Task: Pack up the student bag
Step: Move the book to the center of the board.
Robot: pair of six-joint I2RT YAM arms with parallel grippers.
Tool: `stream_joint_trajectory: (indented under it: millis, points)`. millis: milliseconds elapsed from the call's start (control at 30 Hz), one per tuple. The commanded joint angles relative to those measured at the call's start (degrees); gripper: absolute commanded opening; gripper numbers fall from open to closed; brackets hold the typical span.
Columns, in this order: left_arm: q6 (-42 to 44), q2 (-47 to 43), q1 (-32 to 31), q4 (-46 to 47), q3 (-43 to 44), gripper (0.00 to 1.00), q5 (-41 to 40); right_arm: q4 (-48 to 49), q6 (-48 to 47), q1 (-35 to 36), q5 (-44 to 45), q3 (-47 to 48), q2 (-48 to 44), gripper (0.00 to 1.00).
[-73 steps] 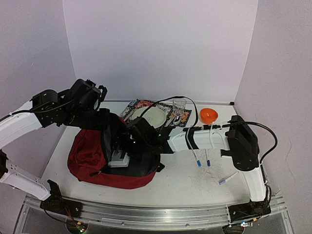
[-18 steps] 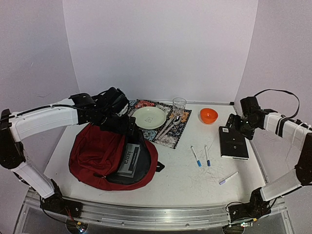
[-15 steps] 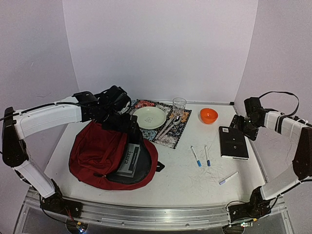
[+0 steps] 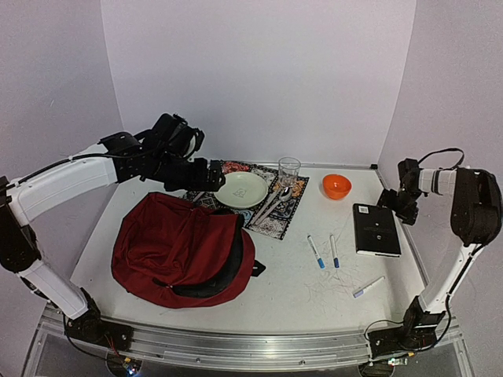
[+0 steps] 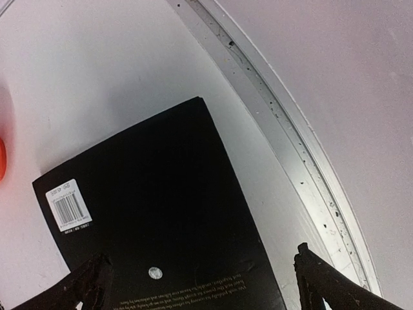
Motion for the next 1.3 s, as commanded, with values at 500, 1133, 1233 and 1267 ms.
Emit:
stream_joint_trajectory:
  millis: [500, 1133, 1233, 1267]
  points:
    - [-2.0, 8.8, 0.6, 5.4, 4.8, 0.92, 9.8, 0.2, -3.5, 4.1, -13.7, -7.4, 4.2, 0.89]
    - [-1.3, 20.5, -5.4, 6.3, 17.3, 0.77, 14.4, 4.9, 5.0, 20.8, -17.8, -15.5, -3.9, 0.84]
    - [-1.4, 23.5, -7.2, 6.3, 19.3, 0.72, 15.3, 5.6, 5.0, 22.0, -19.6, -16.0, -5.3, 0.84]
    - [-1.5, 24.5, -7.8, 6.3, 20.1, 0.7, 15.5, 6.0, 5.1, 22.4, -20.4, -16.4, -5.7, 0.83]
